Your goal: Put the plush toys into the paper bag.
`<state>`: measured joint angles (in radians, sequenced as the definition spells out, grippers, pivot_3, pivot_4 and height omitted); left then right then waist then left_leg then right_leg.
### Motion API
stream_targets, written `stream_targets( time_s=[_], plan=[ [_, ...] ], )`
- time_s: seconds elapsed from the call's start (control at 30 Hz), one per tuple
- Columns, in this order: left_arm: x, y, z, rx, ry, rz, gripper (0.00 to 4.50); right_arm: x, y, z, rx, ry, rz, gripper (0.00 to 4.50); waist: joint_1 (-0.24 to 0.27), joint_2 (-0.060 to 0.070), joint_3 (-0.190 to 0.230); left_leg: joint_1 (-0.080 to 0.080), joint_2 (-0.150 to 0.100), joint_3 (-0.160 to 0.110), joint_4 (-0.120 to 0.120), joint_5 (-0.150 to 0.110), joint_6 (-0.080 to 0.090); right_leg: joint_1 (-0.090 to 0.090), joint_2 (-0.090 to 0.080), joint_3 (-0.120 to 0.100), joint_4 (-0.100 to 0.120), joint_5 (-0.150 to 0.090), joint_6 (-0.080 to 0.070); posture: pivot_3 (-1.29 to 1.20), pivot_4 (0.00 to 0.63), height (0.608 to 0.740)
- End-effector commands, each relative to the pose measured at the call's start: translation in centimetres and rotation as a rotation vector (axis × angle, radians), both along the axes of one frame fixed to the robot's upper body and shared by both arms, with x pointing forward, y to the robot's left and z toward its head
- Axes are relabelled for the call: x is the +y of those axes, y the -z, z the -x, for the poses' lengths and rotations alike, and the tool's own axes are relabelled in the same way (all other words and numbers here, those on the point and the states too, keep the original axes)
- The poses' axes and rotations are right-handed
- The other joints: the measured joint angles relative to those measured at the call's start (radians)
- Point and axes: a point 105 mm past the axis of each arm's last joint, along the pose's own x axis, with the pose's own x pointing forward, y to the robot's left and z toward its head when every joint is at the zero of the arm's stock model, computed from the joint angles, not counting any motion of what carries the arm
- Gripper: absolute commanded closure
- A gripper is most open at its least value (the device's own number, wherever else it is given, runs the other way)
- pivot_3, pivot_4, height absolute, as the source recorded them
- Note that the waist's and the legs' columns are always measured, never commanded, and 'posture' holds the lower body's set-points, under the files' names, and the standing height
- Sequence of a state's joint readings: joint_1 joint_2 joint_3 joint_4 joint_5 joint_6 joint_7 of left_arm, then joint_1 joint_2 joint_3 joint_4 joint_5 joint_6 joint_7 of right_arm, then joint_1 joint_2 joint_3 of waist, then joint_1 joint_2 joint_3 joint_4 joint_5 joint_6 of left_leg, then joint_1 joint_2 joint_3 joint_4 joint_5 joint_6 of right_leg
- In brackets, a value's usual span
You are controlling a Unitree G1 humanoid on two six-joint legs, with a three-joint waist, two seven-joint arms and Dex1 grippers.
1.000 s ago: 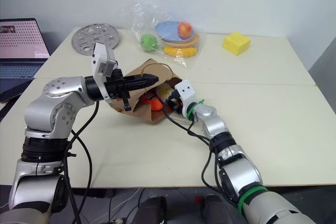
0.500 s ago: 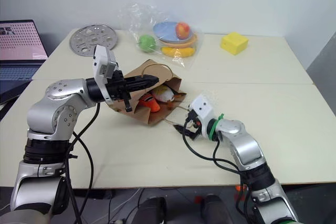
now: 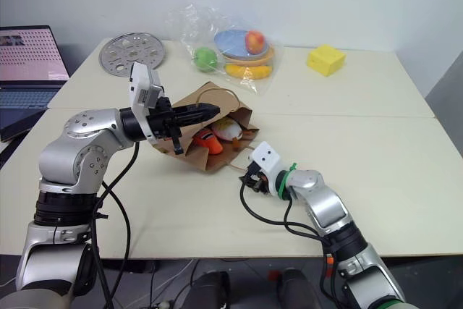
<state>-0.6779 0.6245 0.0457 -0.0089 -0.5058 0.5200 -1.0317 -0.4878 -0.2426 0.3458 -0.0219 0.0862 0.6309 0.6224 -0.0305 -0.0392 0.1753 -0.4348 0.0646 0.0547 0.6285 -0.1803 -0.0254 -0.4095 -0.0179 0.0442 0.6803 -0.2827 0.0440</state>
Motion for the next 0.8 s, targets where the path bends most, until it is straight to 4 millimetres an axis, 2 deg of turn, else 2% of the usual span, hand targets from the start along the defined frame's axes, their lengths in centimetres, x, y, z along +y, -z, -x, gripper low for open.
stream_targets(
  time_s=[0.03,0.07,0.2,0.3,0.37,0.43,0.53,0.67,0.8],
  plan=[
    [-0.1,-1.4,0.4,-0.058,0.004,0.004,4.5,-0.3,-1.3,-0.5,-0.082,0.029,-0.019,4.3,0.0,0.0,0.0,0.0,0.0,0.0,0.0,0.0,0.0,0.0,0.0,0.0,0.0,0.0,0.0,0.0,0.15,0.74],
    [-0.1,-1.5,0.3,-0.06,0.003,0.006,4.5,-0.3,-1.4,-0.5,-0.092,0.032,-0.021,4.48,0.0,0.0,0.0,0.0,0.0,0.0,0.0,0.0,0.0,0.0,0.0,0.0,0.0,0.0,0.0,0.0,0.15,0.74],
    [-0.5,-2.8,-0.4,-0.094,-0.031,0.065,4.5,-0.2,-4.3,-0.3,-0.179,0.069,-0.108,4.48,0.003,0.0,0.0,0.0,0.0,0.0,0.0,0.0,0.0,0.0,0.0,0.0,0.0,0.0,0.0,0.0,0.15,0.74],
    [-1.0,-3.5,-1.0,-0.112,-0.047,0.084,4.5,-1.0,-6.4,-0.1,-0.289,0.101,-0.12,4.48,0.004,0.0,0.0,-0.001,0.0,0.0,0.0,0.0,0.0,0.0,0.0,0.0,0.0,0.0,0.0,0.0,0.15,0.74],
    [-1.5,-3.8,-1.6,-0.134,-0.048,0.079,4.5,-2.3,-9.3,0.2,-0.46,0.144,-0.132,4.48,0.004,0.0,0.0,-0.001,-0.001,0.0,0.0,0.0,0.0,0.0,0.0,0.0,0.0,0.0,0.0,0.0,0.15,0.74],
    [-2.2,-4.5,-2.2,-0.155,-0.052,0.105,4.5,-3.7,-11.1,0.7,-0.62,0.16,-0.081,4.48,0.007,0.0,0.0,-0.001,-0.001,0.0,0.0,0.0,0.0,0.0,0.0,0.0,0.0,0.0,0.0,0.0,0.15,0.74],
    [-3.0,-6.1,-3.5,-0.193,-0.078,0.17,4.5,-4.6,-13.5,1.5,-0.796,0.181,-0.058,4.48,0.008,0.0,0.0,-0.001,-0.001,0.0,0.001,0.0,0.0,0.001,0.0,0.0,-0.001,0.0,0.001,0.0,0.15,0.74],
    [-3.0,-6.7,-4.3,-0.198,-0.089,0.197,4.5,-4.0,-15.4,2.0,-0.915,0.176,-0.068,4.48,-0.002,0.0,0.0,0.0,-0.001,0.0,0.001,0.0,0.0,0.001,0.0,0.0,-0.001,0.0,0.001,0.0,0.15,0.74],
    [-2.4,-5.5,-4.5,-0.178,-0.086,0.161,4.5,-2.9,-17.0,2.5,-0.996,0.164,-0.101,4.48,-0.007,0.0,0.0,0.0,0.001,-0.001,0.0,0.0,0.0,0.0,0.002,0.0,0.0,0.0,0.001,0.0,0.15,0.74]
  ],
)
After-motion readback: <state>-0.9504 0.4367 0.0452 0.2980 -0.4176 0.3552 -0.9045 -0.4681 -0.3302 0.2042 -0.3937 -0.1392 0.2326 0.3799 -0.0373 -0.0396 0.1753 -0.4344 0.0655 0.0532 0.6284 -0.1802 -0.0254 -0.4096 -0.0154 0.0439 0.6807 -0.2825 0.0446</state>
